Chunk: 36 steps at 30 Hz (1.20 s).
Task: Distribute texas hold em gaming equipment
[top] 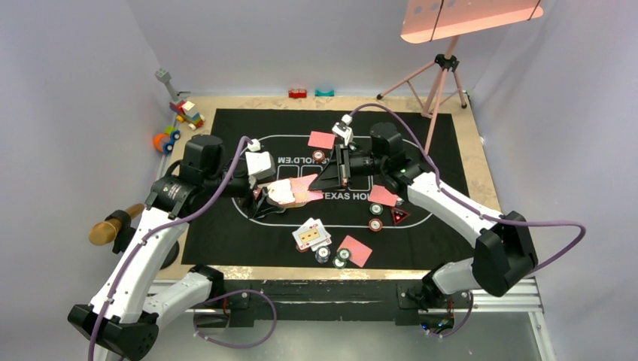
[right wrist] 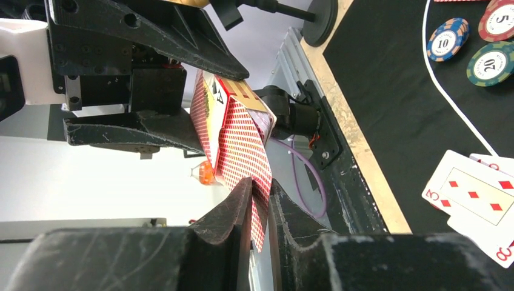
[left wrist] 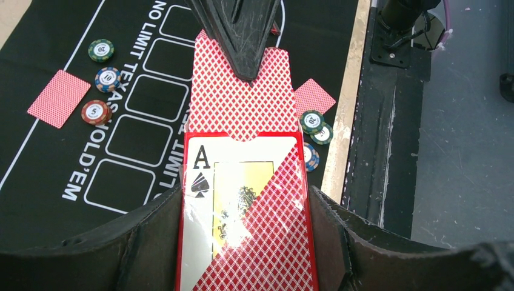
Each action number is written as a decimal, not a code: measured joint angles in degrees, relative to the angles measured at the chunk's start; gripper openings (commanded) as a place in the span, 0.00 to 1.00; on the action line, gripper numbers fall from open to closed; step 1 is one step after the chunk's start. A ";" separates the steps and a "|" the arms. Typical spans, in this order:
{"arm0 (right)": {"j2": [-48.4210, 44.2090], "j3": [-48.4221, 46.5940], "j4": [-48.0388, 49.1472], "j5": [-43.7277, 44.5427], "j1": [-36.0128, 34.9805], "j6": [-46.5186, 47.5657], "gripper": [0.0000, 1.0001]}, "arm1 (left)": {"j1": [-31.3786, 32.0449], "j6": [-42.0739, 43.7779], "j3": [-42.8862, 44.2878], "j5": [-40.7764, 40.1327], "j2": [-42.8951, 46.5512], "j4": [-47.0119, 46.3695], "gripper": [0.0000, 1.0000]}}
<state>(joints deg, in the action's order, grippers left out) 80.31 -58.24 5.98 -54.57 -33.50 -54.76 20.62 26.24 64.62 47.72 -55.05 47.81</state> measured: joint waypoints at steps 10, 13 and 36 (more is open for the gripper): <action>-2.73 0.22 -3.82 -0.70 2.82 1.79 0.03 | 0.00 -0.74 0.00 0.04 0.24 -0.22 0.00; -3.04 0.22 -4.92 -0.94 3.58 2.51 0.00 | 0.00 -0.76 0.00 0.04 0.33 -0.22 0.00; 19.58 -22.10 -11.06 4.76 14.53 10.64 0.00 | 0.00 -1.27 -0.02 -0.04 0.94 -0.33 0.00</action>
<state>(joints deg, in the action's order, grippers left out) 99.90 -80.34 -5.08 -49.80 -18.96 -44.12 20.62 24.97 64.60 47.68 -54.11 47.48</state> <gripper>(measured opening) 0.007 0.707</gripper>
